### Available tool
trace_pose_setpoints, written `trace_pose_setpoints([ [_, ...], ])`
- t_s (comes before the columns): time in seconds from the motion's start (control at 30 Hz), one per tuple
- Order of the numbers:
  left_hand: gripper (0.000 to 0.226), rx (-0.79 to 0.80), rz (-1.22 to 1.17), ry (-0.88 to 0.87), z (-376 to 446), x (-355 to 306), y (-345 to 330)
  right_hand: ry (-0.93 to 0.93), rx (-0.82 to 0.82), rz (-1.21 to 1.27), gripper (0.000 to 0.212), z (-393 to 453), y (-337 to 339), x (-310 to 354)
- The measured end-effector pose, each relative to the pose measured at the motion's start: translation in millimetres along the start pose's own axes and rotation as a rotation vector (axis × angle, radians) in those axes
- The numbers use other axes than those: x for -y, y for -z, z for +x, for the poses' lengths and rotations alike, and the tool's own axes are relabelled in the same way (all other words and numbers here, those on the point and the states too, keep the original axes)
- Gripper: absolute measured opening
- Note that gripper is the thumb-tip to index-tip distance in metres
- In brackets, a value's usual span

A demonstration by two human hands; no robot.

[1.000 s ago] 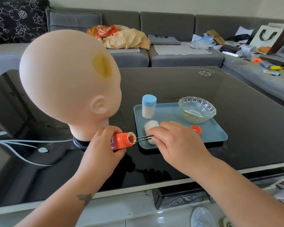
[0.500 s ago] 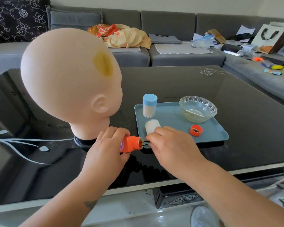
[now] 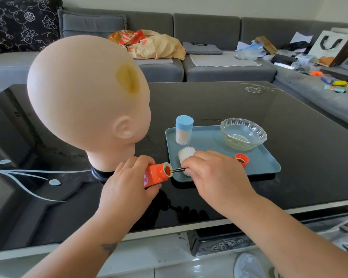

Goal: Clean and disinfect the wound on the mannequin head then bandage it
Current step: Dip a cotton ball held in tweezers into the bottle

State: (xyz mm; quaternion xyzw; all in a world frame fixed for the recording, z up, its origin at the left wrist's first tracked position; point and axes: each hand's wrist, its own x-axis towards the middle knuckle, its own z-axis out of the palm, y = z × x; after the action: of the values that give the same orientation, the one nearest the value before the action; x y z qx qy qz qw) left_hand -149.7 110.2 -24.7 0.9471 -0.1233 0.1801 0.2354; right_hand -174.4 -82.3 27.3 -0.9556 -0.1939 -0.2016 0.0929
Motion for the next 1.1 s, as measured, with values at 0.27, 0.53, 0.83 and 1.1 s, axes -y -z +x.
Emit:
trace_pose_setpoints([
  [0.27,0.038,0.058,-0.091,0.093,4,5,0,-0.094,-0.039,0.17,0.007,0,6,-10],
  [0.53,0.039,0.1,-0.154,0.14,5,7,-1,-0.208,-0.018,0.329,0.009,1,1,-15],
  [0.83,0.041,0.186,-0.306,0.22,3,4,-5,-0.378,0.051,0.584,0.015,3,-13,-21],
  [1.1,0.041,0.205,-0.307,0.25,3,7,-7,-0.447,0.091,0.711,0.019,4,-24,-17],
])
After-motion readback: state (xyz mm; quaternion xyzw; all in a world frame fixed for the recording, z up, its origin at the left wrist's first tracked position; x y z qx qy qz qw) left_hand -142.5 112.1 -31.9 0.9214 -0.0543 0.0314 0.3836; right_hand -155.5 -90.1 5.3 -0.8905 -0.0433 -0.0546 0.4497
